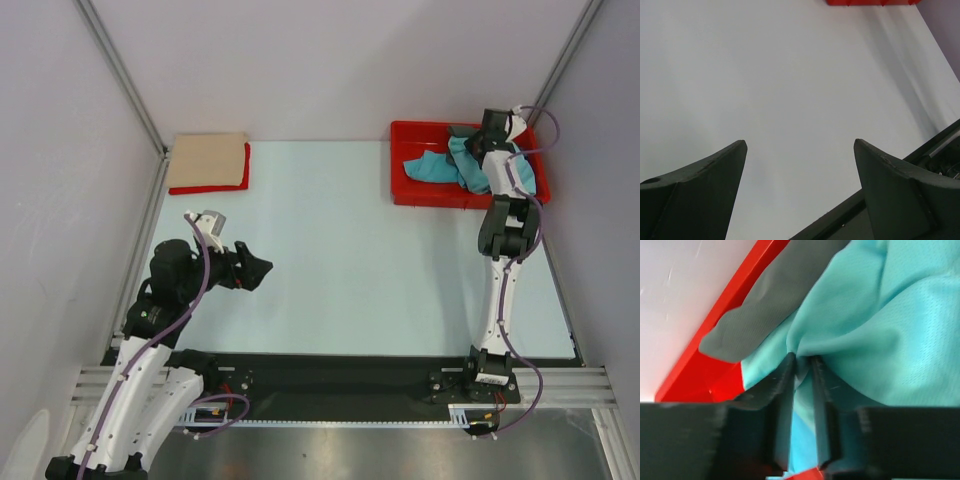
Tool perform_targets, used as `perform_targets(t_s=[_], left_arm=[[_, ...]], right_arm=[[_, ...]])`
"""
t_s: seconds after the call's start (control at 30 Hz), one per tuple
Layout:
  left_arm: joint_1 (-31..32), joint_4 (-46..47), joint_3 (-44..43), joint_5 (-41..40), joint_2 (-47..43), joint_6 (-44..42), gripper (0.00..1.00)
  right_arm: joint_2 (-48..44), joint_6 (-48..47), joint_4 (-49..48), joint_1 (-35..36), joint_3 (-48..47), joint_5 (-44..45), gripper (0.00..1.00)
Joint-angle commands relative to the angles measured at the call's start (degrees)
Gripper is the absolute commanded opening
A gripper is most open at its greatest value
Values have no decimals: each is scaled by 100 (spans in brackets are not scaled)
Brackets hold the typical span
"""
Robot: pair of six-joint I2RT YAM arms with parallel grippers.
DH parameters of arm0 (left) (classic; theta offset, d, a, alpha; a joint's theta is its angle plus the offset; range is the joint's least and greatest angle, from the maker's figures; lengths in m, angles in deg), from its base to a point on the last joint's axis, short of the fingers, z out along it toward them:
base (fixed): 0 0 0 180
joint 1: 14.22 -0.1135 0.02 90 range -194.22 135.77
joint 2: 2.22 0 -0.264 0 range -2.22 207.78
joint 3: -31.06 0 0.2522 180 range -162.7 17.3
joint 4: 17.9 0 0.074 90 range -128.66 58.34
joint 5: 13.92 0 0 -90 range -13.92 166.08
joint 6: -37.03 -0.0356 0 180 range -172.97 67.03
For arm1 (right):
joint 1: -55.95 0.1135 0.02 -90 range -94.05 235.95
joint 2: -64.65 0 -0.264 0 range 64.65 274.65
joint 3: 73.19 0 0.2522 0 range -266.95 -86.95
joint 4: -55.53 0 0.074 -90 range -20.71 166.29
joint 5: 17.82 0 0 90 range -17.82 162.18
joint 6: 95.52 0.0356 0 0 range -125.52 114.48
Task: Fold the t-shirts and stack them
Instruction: Grab the tshirt from the pile
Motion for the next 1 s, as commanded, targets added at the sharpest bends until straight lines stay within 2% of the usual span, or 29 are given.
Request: perform_targets(t_s=[0.0,0.03,0.13,0.27,0.53,0.67,0.87,0.97], left_arm=[[0,237,-49,-32,33,-136,94],[0,237,-57,-40,33,-136,94],[-1,263,-40,-32,50,-136,94],[0,254,-48,-32,68,-136,93],[-1,70,-224,-49,-46,119,90],[-9,-132,-391,-67,-134,338,87],[-9,-527,-628,-40,-187,839,81],[-9,-694,-795,-67,-274,1155,80]], right_arm=[[96,226,-158,-101,-513,38,22],[88,243,-228,-119,-505,28,20],[26,287,-142,-181,-688,-24,0],[-412,559,184,-242,-1014,46,0],[-2423,447,-386,-295,-1040,353,0],[-2952,445,-378,-339,-1242,398,0],[-3568,1130,-387,-392,-1419,-655,0],[-4190,1307,-54,-173,-1314,-1260,0]])
